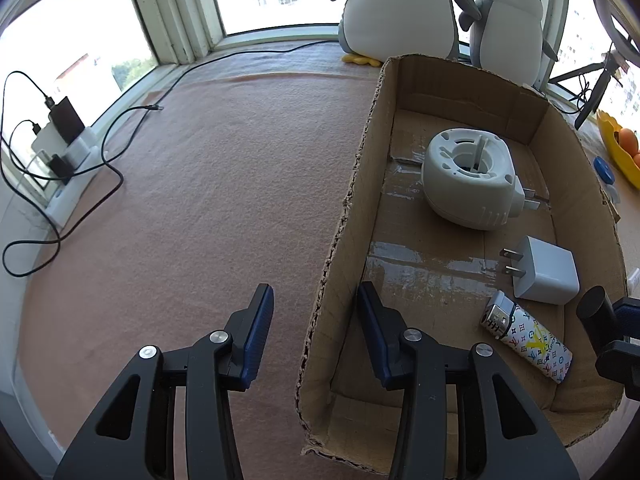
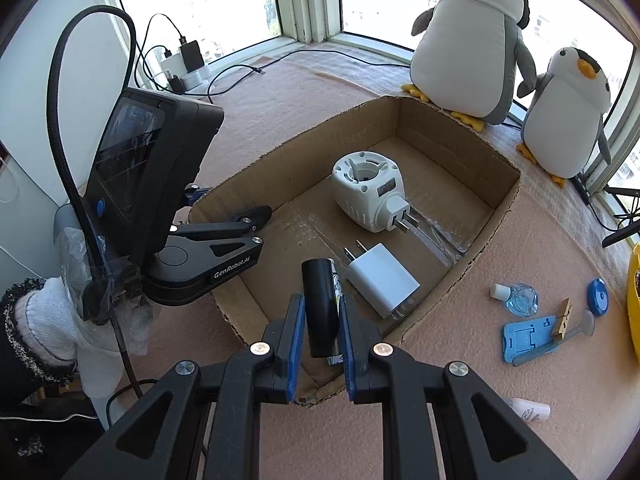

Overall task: Organize rigid objects
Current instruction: 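Carry the black cylinder with the right gripper into the box and release, then move the right gripper to the white lotion tube and grasp it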

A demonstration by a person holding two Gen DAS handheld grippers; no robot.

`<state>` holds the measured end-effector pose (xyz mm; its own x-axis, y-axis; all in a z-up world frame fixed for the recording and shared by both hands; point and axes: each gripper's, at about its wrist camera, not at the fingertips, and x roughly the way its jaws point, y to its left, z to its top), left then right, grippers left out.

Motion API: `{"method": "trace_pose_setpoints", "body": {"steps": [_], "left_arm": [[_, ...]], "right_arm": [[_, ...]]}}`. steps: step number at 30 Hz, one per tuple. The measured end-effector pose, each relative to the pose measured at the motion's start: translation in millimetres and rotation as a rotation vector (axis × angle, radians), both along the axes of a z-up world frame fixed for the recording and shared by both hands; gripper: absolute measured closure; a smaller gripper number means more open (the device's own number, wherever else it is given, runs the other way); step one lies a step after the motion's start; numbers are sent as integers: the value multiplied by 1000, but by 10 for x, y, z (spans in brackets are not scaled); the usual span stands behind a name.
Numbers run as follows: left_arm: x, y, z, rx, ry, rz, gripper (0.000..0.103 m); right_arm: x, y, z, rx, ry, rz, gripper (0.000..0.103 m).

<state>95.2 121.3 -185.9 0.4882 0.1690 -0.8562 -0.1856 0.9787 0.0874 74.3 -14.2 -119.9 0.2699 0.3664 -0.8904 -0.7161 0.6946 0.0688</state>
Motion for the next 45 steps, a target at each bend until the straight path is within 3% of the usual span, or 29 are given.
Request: {"method": "trace_pose_setpoints", "body": {"steps": [14, 19, 26, 34, 45], "left_arm": [[-3, 10, -1, 0, 0, -1, 60], [-4, 13, 4, 1, 1, -1, 60], [-5, 17, 7, 3, 1, -1, 60], [-3, 21, 9, 7, 2, -4, 60], [-2, 19, 5, 7, 2, -5, 60]], "right_arm": [[-1, 88, -125, -35, 0, 12, 87], [16, 57, -101, -17, 6, -12, 73], [27, -23, -53, -3, 7, -45, 72], [109, -318, 46, 51, 25, -146, 72], [210, -987, 160, 115, 34, -380, 71]]}}
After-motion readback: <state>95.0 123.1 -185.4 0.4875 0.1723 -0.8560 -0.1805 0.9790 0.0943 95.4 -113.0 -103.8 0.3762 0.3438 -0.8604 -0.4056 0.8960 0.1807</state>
